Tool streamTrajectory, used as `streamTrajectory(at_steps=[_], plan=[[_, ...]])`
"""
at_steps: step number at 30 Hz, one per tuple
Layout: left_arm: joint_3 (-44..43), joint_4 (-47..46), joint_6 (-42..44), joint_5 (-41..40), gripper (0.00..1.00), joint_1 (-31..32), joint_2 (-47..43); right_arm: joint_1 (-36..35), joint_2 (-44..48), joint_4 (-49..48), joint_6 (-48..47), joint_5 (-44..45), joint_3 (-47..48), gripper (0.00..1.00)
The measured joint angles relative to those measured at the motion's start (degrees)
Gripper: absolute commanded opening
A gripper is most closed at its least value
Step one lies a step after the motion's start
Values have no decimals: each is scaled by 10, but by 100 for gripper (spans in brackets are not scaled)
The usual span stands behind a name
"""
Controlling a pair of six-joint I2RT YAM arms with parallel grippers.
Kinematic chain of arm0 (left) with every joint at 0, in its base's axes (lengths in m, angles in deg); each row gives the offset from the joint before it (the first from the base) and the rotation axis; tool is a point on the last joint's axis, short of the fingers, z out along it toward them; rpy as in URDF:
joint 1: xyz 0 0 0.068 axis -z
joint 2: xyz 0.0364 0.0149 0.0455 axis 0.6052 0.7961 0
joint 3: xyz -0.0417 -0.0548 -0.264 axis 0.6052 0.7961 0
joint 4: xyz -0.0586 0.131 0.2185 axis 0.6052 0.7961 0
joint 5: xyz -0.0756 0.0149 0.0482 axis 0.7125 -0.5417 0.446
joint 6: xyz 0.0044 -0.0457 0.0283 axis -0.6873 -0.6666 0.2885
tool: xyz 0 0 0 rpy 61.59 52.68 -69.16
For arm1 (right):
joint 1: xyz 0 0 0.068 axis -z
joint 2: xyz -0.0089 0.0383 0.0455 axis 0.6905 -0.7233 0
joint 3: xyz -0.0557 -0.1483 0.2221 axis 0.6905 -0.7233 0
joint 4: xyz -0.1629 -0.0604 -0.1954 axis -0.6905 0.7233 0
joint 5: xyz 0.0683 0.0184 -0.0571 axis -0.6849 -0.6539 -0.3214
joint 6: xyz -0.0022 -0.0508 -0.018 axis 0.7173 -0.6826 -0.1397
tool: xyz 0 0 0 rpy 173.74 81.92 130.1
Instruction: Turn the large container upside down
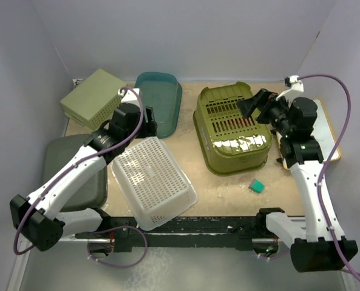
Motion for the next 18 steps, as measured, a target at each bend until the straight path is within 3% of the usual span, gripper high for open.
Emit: streamTrajectory(at_steps=[6, 14, 18], plan=[[78, 8, 7, -24, 70, 0, -94, -11, 57, 67, -85, 104, -12, 100], [129, 6, 0, -74, 71, 0, -171, -11, 109, 130, -94, 174, -107, 100], [134, -7, -16, -116, 83, 0, -193, -11, 122, 137, -89, 186, -112, 100]])
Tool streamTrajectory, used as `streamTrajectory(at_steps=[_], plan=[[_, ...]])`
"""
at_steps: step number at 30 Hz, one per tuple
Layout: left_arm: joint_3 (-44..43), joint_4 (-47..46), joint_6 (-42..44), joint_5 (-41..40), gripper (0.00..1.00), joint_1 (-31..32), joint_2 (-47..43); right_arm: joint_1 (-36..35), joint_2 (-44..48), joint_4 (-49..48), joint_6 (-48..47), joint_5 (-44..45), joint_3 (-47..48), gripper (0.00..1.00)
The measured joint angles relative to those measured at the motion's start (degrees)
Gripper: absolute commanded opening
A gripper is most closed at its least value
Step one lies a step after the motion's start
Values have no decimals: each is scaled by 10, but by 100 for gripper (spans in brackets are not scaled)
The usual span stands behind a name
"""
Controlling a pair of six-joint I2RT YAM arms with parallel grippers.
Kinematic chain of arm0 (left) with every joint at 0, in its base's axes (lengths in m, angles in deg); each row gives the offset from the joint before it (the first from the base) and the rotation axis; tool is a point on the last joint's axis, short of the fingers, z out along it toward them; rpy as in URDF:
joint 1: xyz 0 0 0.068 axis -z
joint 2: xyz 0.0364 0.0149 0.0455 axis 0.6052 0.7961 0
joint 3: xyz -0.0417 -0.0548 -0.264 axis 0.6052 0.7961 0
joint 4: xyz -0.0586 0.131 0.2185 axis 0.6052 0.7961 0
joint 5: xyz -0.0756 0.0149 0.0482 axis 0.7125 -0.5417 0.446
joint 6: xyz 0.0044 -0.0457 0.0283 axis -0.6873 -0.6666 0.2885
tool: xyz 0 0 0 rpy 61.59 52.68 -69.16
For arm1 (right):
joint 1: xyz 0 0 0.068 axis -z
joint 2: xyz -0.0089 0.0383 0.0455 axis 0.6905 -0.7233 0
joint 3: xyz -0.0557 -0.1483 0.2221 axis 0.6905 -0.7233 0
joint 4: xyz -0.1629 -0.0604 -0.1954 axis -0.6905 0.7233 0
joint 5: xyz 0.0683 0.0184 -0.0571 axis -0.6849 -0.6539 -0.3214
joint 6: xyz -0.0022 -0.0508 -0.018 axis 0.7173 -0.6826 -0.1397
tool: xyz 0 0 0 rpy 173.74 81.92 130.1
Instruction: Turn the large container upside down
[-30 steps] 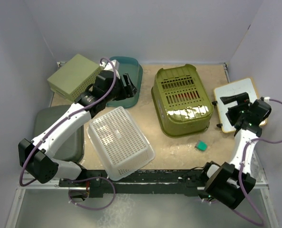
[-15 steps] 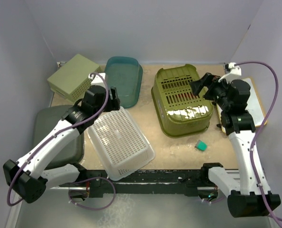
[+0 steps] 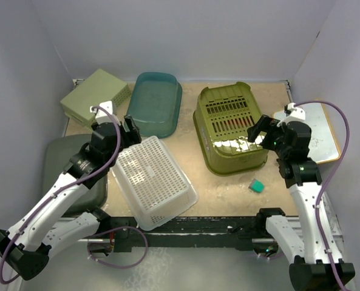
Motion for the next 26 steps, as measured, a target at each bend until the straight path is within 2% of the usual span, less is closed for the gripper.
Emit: streamTrajectory(at_steps=[8, 26], plan=[[5, 4, -33, -76, 85, 0, -4, 0, 20, 0, 25, -4, -22, 100], [22, -19, -31, -72, 84, 0, -2, 0, 63, -67, 34, 33, -89, 100]])
